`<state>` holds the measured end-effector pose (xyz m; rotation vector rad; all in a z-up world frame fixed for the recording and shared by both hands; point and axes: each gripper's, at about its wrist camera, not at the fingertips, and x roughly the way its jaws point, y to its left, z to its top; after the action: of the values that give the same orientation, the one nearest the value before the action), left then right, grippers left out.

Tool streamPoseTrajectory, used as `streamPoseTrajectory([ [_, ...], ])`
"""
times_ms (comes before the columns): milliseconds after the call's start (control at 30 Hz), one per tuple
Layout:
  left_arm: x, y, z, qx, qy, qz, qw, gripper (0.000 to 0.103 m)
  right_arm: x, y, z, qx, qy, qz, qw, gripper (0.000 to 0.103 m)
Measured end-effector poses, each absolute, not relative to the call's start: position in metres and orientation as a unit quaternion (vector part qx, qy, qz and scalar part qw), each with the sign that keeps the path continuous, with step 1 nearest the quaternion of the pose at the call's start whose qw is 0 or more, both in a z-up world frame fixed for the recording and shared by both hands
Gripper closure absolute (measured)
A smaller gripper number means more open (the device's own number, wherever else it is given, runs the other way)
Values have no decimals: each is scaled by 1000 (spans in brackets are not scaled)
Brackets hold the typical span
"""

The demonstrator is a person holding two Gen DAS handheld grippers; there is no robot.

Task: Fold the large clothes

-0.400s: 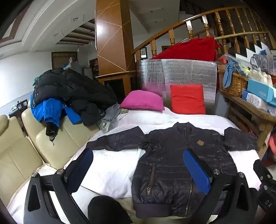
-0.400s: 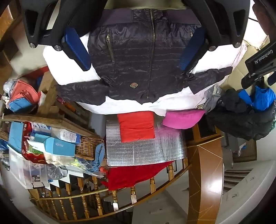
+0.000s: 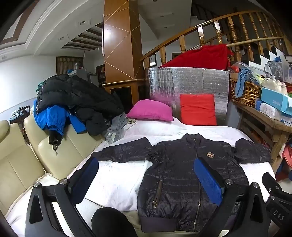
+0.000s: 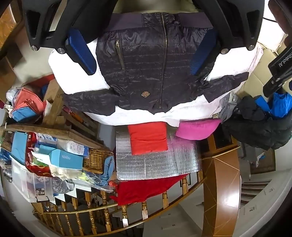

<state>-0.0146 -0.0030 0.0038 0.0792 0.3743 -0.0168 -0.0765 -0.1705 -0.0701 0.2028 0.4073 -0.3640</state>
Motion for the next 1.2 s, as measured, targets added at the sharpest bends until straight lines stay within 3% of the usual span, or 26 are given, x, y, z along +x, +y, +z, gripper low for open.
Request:
streamPoseTrajectory([
  [1200,-14,0,4,41,192,-10,980,0,-66,-165,-68,103,213,-160,958,0],
])
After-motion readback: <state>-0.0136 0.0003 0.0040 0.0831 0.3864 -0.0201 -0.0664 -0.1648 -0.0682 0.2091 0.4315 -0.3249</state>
